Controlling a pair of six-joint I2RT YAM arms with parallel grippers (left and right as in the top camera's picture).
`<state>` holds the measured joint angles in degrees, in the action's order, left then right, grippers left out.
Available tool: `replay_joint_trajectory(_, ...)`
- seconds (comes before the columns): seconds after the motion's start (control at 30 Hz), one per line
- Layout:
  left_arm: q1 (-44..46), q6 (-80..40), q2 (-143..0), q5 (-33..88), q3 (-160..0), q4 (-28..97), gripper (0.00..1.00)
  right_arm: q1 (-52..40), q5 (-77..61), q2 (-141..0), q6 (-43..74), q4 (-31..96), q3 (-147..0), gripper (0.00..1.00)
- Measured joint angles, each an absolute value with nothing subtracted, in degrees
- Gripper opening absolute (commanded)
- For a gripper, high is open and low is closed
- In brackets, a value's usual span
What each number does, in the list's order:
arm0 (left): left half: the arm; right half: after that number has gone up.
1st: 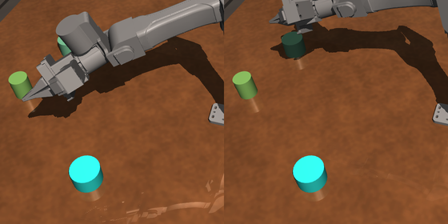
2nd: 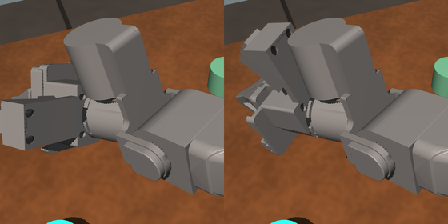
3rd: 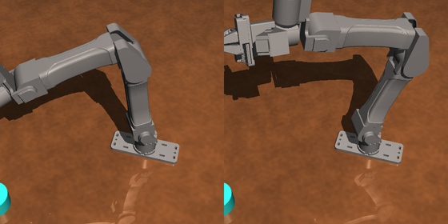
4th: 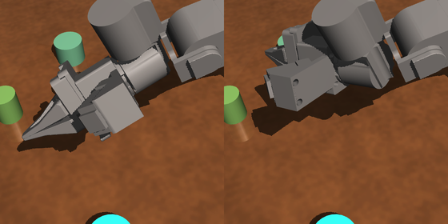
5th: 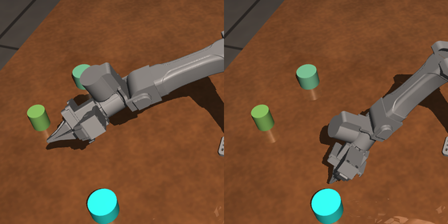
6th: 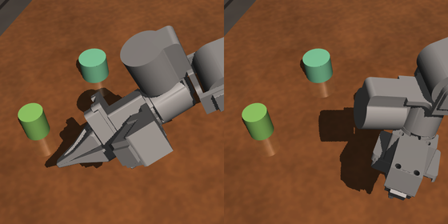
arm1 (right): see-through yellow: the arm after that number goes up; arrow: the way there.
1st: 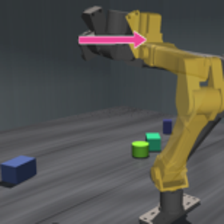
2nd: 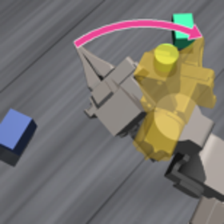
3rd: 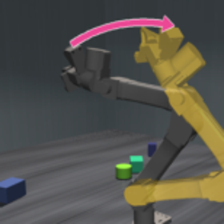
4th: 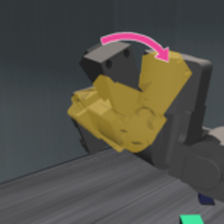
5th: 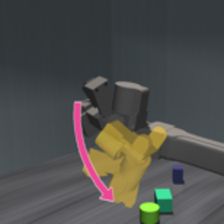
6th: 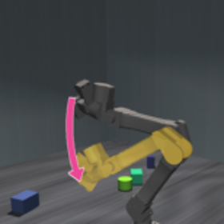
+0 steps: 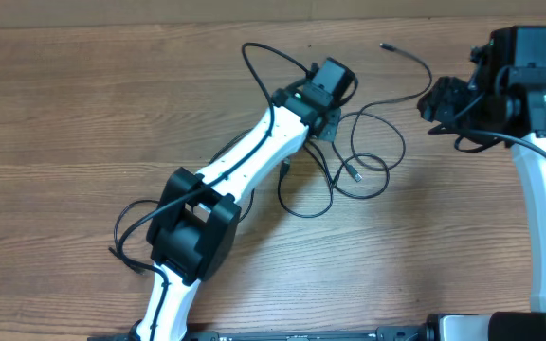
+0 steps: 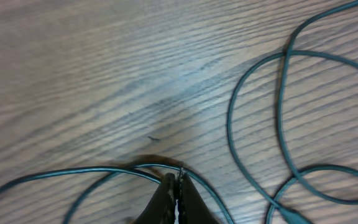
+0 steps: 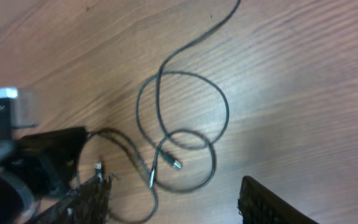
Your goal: Untangle cables
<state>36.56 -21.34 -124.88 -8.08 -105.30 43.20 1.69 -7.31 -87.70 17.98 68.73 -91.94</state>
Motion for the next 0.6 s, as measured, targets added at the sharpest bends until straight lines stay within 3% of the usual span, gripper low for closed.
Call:
replay_joint_trajectory(0.17,31.48,-23.79,-124.86,-0.01,-105.3,44.1,0.04,-0.67,-9.04,-88.42,15.0,53.34,-80.16,0.78)
replay_joint_trajectory(0.3,25.32,-24.29,-124.84,5.26,-105.3,46.68,0.06,-6.11,-10.28,-91.31,10.48,40.12,-72.4,0.79)
replay_joint_trajectory(0.4,20.56,-24.58,-124.81,8.86,-105.27,49.41,0.06,-10.28,-9.21,-94.59,8.38,34.11,-70.35,0.67)
replay_joint_trajectory(0.47,19.16,-24.6,-124.81,9.78,-105.3,51.03,0.06,-11.99,-7.44,-97.25,7.62,31.51,-70.28,0.48)
replay_joint_trajectory(0.5,18.15,-24.8,-124.73,10.55,-105.27,52.95,0.06,-12.49,-6.66,-98.8,7.07,30.5,-70.28,0.44)
replay_joint_trajectory(0.6,17.17,-24.99,-124.73,11.6,-105.27,55.24,0.08,-12.82,-4.51,-104.6,6.94,29.58,-70.22,0.43)
